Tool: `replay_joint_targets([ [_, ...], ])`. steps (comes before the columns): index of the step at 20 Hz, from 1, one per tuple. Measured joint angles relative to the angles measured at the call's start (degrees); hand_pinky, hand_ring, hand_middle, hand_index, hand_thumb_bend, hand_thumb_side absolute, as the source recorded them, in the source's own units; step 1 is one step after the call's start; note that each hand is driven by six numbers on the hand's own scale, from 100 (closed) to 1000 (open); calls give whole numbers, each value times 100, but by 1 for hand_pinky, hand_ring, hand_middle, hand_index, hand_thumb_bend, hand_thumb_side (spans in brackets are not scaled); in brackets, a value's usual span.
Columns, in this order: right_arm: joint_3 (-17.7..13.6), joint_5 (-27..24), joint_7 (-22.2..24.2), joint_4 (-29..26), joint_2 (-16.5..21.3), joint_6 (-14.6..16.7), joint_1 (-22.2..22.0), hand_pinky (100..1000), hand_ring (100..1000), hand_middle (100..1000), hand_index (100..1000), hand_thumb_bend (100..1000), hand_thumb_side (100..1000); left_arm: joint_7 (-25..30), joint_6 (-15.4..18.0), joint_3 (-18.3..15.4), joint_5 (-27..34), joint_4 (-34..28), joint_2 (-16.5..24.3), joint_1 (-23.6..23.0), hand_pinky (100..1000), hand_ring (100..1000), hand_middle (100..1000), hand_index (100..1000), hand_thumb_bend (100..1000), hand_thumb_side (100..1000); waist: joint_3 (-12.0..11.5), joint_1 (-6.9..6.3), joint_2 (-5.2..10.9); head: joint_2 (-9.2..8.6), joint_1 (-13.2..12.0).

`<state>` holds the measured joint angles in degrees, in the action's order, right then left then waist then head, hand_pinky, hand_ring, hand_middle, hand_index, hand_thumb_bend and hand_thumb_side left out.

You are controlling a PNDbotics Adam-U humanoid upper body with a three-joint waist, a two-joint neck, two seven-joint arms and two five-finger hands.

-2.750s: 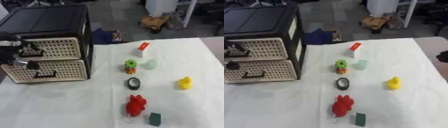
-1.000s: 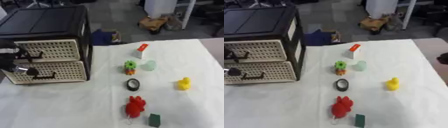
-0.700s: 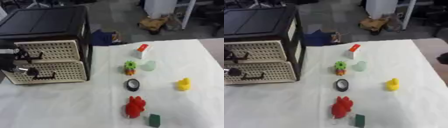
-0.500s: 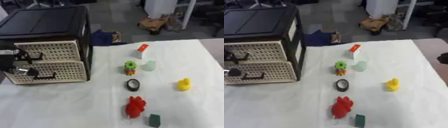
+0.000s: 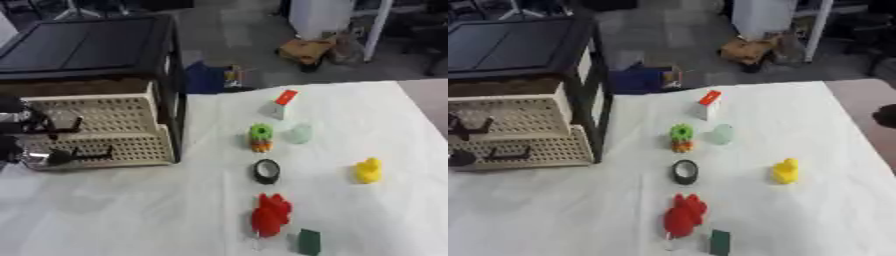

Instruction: Pick up objects from table and place into drawer.

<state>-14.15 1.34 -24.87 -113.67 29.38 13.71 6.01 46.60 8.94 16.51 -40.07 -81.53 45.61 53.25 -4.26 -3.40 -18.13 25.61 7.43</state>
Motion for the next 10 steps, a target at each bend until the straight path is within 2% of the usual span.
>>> replay_joint_targets([
  [10, -4, -3, -17, 0, 0, 15, 4, 659, 621, 566, 912, 189, 785, -655, -485, 65, 421, -615, 387, -464, 100, 100, 100, 737, 479, 1000, -1, 25, 6, -2, 1],
])
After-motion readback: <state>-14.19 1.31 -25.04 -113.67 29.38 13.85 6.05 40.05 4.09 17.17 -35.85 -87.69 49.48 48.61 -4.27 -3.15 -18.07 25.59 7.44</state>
